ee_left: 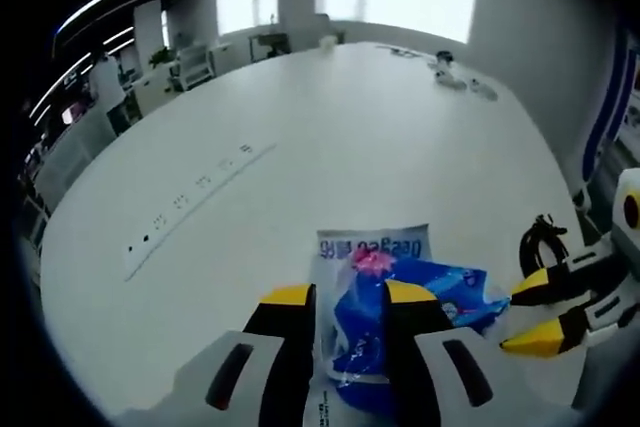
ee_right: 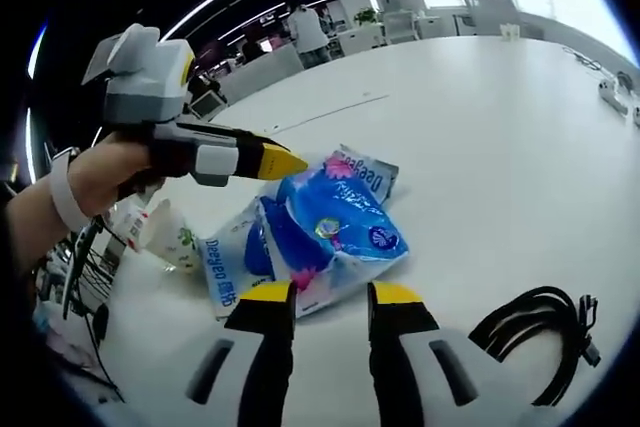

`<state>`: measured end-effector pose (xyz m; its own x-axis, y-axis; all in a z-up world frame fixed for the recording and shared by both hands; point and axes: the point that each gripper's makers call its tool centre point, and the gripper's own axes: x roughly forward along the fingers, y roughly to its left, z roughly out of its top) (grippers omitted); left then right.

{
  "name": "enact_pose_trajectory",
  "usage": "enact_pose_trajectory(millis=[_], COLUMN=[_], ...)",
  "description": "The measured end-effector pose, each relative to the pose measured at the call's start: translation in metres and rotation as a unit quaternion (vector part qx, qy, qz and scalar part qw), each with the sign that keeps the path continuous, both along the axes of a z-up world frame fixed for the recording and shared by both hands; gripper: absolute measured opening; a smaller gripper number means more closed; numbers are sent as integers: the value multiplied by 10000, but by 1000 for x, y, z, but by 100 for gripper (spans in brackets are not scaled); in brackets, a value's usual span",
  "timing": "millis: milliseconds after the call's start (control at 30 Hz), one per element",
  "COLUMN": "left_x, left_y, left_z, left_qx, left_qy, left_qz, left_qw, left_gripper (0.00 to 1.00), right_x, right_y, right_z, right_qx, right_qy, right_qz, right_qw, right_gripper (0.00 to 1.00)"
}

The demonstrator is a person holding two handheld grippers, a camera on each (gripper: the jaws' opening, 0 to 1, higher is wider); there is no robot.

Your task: Arrange the tabletop items into an orderly group along one side of the table until the central work area is clear of visible clutter.

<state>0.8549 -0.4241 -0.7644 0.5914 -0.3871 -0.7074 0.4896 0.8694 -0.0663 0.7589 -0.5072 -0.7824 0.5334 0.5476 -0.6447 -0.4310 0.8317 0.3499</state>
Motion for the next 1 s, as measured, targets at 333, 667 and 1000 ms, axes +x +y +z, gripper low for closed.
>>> enact_pose_trajectory(millis=[333, 667, 1000], left_x=[-2, -6, -10], left_y=[1, 3, 3], left_z=[0, 0, -3], left_qx=[-12, -37, 12], left_qy=[37, 118, 215], left_qz=[4, 39, 36], left_qw=[10000, 9999, 9998], left_gripper=[13, 3, 0], right_x=[1, 6, 10], right_y=[0, -8, -13], right_z=[-1, -2, -8], right_qx=[-52, -74, -170], right_qy=[-30, -21, 22], right_qz=[-7, -143, -184], right_qw=[10000, 9999, 9997], right_gripper=[22, 17, 9])
